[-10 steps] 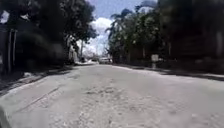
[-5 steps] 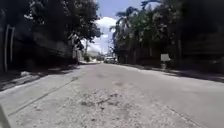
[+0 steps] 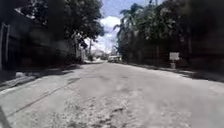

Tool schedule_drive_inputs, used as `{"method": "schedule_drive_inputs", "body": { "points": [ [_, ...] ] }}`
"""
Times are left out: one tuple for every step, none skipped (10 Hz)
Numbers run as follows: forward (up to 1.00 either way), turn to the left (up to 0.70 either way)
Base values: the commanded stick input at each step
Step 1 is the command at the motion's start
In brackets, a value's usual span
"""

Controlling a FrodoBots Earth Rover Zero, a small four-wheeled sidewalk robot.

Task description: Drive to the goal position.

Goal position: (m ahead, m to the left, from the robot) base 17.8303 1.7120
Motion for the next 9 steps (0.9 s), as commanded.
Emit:
{"method": "schedule_drive_inputs", "body": {
  "points": [
    [1.00, 0.04],
    [1.00, 0.04],
    [1.00, 0.04],
    [1.00, 0.04],
    [1.00, 0.00],
    [1.00, -0.18],
    [1.00, -0.36],
    [1.00, -0.01],
    [1.00, 0.03]
  ]
}}
